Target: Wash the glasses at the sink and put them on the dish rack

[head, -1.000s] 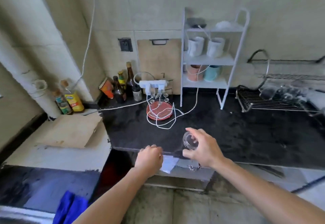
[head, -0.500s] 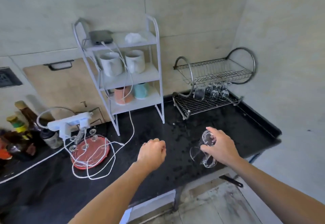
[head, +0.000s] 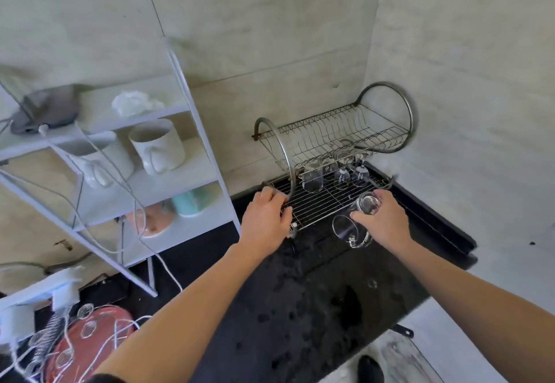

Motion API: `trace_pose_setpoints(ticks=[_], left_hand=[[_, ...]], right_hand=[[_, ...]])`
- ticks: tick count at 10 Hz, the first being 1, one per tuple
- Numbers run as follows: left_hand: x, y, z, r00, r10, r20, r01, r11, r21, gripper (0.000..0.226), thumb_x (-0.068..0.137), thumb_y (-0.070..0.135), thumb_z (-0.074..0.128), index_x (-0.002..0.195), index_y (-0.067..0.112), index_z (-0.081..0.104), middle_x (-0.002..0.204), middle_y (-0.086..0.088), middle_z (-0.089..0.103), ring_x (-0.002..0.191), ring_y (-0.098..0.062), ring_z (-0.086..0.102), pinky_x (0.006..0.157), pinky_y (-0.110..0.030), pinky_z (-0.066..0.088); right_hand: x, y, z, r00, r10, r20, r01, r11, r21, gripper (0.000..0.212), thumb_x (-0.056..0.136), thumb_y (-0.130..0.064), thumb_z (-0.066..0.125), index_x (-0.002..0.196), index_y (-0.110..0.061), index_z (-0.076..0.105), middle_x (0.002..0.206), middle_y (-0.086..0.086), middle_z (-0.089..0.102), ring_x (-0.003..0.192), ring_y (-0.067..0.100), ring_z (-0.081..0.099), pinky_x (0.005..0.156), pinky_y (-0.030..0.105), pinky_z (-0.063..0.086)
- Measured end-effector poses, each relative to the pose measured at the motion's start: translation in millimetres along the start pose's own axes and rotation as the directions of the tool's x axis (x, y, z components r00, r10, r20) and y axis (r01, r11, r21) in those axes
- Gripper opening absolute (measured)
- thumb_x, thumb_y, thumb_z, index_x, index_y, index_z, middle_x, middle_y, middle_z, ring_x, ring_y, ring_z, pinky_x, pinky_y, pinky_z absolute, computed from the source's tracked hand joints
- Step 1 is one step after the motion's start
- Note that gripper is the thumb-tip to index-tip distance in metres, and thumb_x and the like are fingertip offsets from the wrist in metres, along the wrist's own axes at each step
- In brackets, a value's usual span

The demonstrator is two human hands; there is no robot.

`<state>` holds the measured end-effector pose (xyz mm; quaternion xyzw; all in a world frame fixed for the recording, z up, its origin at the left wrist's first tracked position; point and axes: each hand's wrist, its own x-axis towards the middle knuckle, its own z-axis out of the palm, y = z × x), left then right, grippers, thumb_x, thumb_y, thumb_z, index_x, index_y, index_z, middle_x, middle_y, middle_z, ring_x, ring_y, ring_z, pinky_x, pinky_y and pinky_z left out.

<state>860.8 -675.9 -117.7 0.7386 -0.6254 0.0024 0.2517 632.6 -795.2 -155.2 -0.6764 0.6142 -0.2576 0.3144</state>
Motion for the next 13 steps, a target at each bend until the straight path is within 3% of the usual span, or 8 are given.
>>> trace_pose_setpoints(ticks=[1,3,5,6,7,8,9,13], left_hand=[[45,8,8,0.979,0.019,-0.201,-0.015,1.0,0.025,0.028,0.093,0.024,0.054,0.113,0.006,0.062,0.11,-0.009,0.056,0.102,-0.025,0.053,0.084,-0.036,0.05],[124,18,36,0.939,-0.138,-0.314,0.173,0.981,0.085,0.043,0.096,0.035,0.041,0.128,0.007,0.048,0.133,-0.016,0.047,0.12,-0.03,0.047,0.096,-0.043,0.047],[143,26,59,0.887,-0.293,-0.357,0.34,0.938,0.074,0.046,0.095,0.016,0.044,0.138,0.001,0.039,0.145,-0.023,0.033,0.127,-0.037,0.044,0.093,-0.049,0.05],[135,23,62,0.893,-0.297,-0.338,0.36,0.923,0.139,0.052,0.09,0.003,0.044,0.141,0.001,0.035,0.152,-0.021,0.025,0.125,-0.038,0.044,0.095,-0.05,0.049],[133,21,62,0.899,-0.279,-0.337,0.351,0.919,0.177,0.051,0.09,0.011,0.033,0.14,0.002,0.036,0.153,-0.019,0.025,0.115,-0.034,0.049,0.093,-0.048,0.049],[134,20,66,0.901,-0.266,-0.342,0.342,0.921,0.185,0.052,0.088,0.01,0.031,0.139,-0.001,0.038,0.152,-0.021,0.027,0.116,-0.033,0.048,0.095,-0.046,0.048],[134,19,71,0.897,-0.266,-0.353,0.341,0.925,0.17,0.053,0.088,0.007,0.033,0.139,-0.002,0.039,0.152,-0.022,0.027,0.121,-0.031,0.044,0.098,-0.043,0.045],[131,14,72,0.889,-0.22,-0.402,0.297,0.944,0.141,0.061,0.08,-0.003,0.055,0.139,-0.004,0.04,0.15,-0.025,0.03,0.12,-0.027,0.038,0.096,-0.043,0.046]], right_hand=[[59,7,13,0.999,0.047,0.02,-0.048,0.997,0.067,0.082,0.072,-0.042,0.08,0.139,-0.014,0.042,0.132,0.006,0.057,0.117,0.028,0.055,0.099,0.04,0.044],[154,20,47,0.991,0.085,0.103,-0.096,0.989,0.111,0.083,0.074,-0.043,0.079,0.14,-0.01,0.041,0.137,0.01,0.053,0.122,0.03,0.052,0.099,0.039,0.042],[205,16,69,0.956,-0.093,0.277,0.116,0.991,-0.069,0.075,0.074,-0.041,0.079,0.136,-0.016,0.043,0.127,0.006,0.057,0.107,0.027,0.06,0.078,0.03,0.047],[218,15,79,0.914,-0.158,0.374,0.217,0.969,-0.122,0.078,0.076,-0.04,0.078,0.141,-0.023,0.038,0.146,0.0,0.044,0.121,0.025,0.055,0.094,0.032,0.047],[224,19,86,0.885,-0.171,0.434,0.286,0.933,-0.217,0.083,0.076,-0.052,0.072,0.144,-0.03,0.029,0.154,-0.003,0.032,0.136,0.018,0.042,0.105,0.032,0.038],[225,23,88,0.872,-0.163,0.461,0.298,0.925,-0.236,0.085,0.082,-0.055,0.065,0.151,-0.031,0.021,0.16,-0.002,0.021,0.147,0.014,0.018,0.113,0.031,0.026],[219,23,88,0.856,-0.235,0.46,0.372,0.898,-0.235,0.082,0.089,-0.05,0.06,0.154,-0.023,0.017,0.16,0.003,0.018,0.147,0.021,0.019,0.114,0.035,0.029],[178,33,64,0.871,-0.29,0.396,0.443,0.813,-0.379,0.062,0.093,-0.046,0.053,0.147,-0.022,0.033,0.151,0.011,0.03,0.128,0.03,0.045,0.084,0.041,0.055]])
